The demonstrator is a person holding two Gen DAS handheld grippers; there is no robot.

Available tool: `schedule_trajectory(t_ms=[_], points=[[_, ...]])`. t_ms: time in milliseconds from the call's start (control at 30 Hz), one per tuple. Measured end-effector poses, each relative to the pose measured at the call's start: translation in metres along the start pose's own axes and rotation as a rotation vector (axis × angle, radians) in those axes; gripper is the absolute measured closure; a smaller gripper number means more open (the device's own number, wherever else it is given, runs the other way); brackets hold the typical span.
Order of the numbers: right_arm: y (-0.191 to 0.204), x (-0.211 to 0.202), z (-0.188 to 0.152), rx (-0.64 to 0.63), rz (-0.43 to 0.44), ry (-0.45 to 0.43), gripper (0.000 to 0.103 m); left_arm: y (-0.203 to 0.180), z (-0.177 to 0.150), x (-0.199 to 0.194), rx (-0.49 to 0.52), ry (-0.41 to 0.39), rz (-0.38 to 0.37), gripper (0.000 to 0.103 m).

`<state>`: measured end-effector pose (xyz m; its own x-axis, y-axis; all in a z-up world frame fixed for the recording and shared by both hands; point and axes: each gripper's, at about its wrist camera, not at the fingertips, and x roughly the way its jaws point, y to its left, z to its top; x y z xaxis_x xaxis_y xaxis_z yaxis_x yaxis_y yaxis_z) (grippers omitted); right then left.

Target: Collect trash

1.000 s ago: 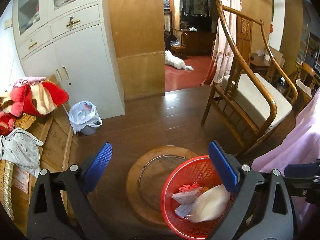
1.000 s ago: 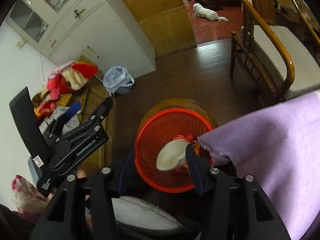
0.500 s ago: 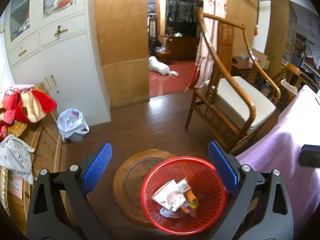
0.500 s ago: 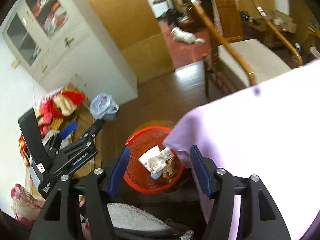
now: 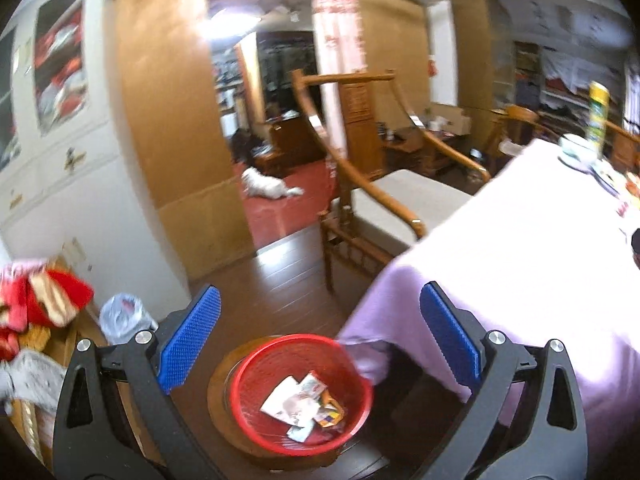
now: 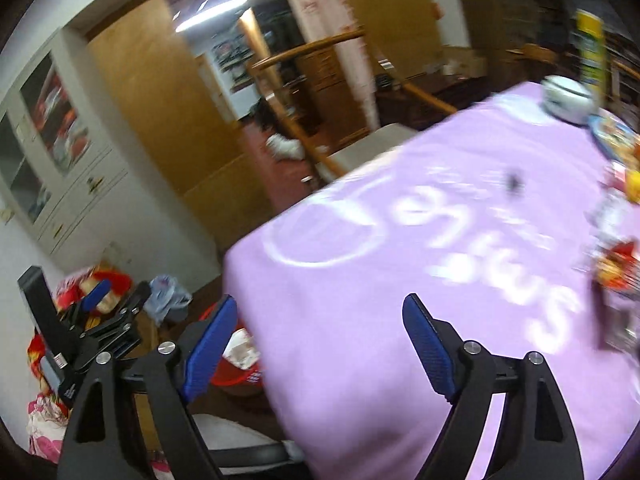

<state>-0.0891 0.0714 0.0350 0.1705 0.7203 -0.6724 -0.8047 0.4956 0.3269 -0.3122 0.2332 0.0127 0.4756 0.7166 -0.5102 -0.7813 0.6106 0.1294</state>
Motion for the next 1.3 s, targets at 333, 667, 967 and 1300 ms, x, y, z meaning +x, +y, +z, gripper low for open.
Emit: schedule_trajectory(t_ms=[333,667,967,1300], points=[[-0.152,-0.093,-0.03,0.15,-0.325,-0.13,0.014,-0.13,0.018,-0.022,0.239,-0.044,-0.16,0.007],[-0.268,-0.143,-0.076,0.292,-0.629,-0.198,0.008,-0.266,0.042,-0.014,0.389,-0.029,-0.396,0.007],[-0.294,-0.135,-0.087,0.291,-0.724,-0.118,0.007,-0.359,0.046,-0.007,0.509,-0.033,-0.487,0.007],[-0.313,-0.121,-0.096,0.291,-0.816,-0.033,0.007,-0.43,0.053,0.004,0.591,-0.036,-0.59,0.007]])
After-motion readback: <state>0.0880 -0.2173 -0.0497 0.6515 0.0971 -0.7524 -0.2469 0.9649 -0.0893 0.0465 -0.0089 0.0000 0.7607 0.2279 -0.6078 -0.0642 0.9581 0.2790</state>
